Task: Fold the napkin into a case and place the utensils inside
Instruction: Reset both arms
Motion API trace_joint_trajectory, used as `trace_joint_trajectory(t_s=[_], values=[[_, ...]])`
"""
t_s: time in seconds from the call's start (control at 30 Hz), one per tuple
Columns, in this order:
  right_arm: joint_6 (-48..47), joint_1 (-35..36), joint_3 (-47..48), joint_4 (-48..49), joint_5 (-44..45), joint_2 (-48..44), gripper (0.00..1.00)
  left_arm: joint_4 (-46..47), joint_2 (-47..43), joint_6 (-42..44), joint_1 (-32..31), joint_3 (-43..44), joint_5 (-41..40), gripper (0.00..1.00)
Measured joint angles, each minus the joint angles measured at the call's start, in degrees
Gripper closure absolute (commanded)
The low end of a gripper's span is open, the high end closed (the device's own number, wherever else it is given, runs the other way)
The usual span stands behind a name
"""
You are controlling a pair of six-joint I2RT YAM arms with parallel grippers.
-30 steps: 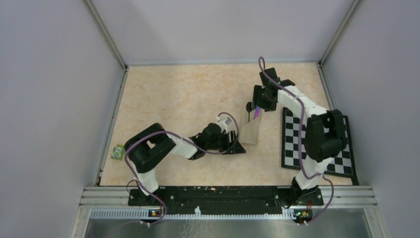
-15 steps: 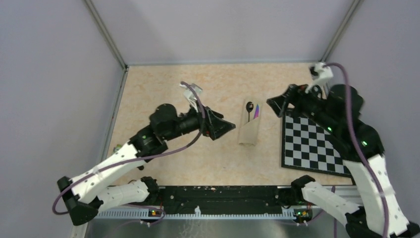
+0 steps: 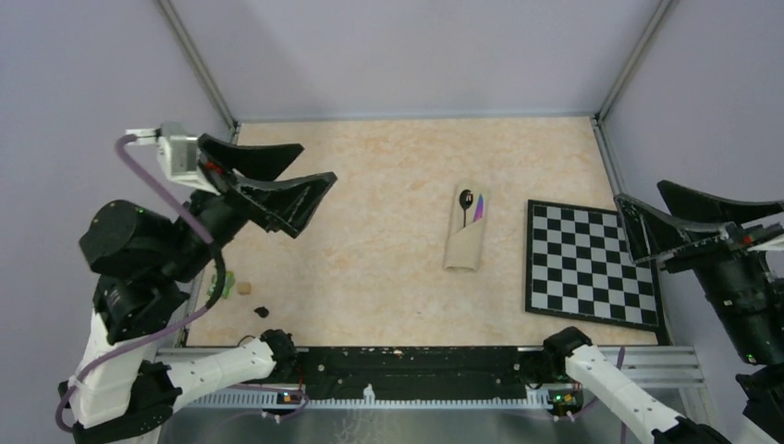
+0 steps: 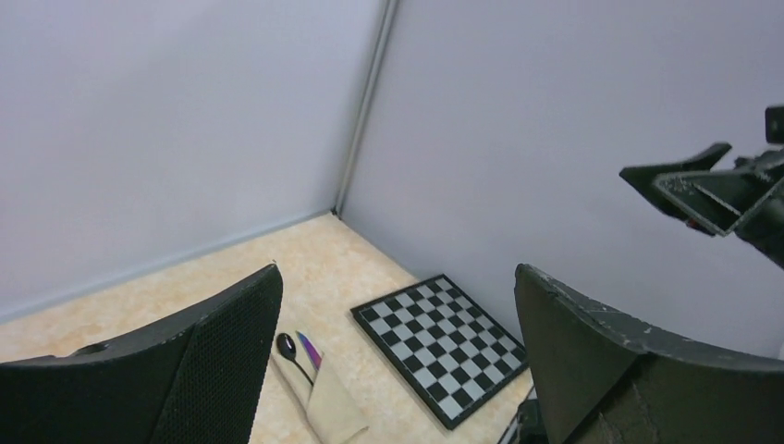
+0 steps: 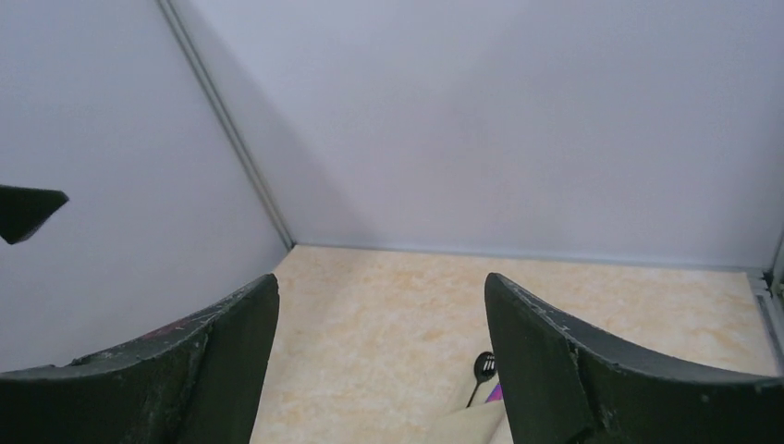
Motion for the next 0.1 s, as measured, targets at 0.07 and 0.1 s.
trace_joint_trajectory(t_s=[0.07, 0.1], values=[[-0.2, 0.0, -1.9, 1.4, 1.0, -2.2, 0.2, -1.2, -1.0, 1.0, 0.0, 1.9, -1.6, 0.01], [-0.3, 0.0, -2.8, 1.6, 1.5, -3.0, 0.2, -1.5, -1.4, 1.2, 0.0, 2.3, -2.2, 0.01]])
